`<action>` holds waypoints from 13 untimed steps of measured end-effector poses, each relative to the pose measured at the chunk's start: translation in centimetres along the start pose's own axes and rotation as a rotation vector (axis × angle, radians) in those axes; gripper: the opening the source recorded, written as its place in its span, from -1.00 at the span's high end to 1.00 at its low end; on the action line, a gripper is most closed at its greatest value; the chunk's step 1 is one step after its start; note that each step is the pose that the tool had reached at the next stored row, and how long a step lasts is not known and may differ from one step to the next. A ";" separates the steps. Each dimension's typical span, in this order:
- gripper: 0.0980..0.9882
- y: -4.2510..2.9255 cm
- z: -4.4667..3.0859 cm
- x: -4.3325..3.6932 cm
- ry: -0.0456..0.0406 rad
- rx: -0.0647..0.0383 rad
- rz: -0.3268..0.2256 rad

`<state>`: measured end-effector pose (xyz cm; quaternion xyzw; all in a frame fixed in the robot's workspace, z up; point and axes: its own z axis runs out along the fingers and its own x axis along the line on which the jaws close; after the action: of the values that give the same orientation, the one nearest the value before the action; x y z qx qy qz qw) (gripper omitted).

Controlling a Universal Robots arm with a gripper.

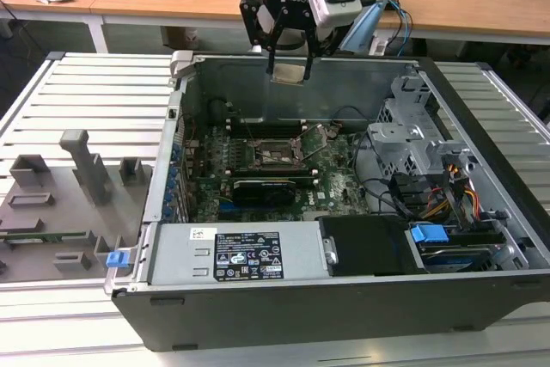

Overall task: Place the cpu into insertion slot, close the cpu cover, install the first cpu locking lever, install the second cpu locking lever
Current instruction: 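Place the cpu into insertion slot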

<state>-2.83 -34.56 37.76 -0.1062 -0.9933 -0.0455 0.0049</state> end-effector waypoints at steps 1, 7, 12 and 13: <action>0.01 0.00 0.00 0.00 -0.0008 0.000 0.008; 0.01 0.00 0.00 0.00 -0.0035 -0.001 0.040; 0.01 0.00 0.00 0.00 -0.0059 -0.001 0.066; 0.01 0.00 0.00 0.00 -0.0063 -0.001 0.071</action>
<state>-2.83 -34.56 37.76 -0.1414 -0.9889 -0.0456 0.0033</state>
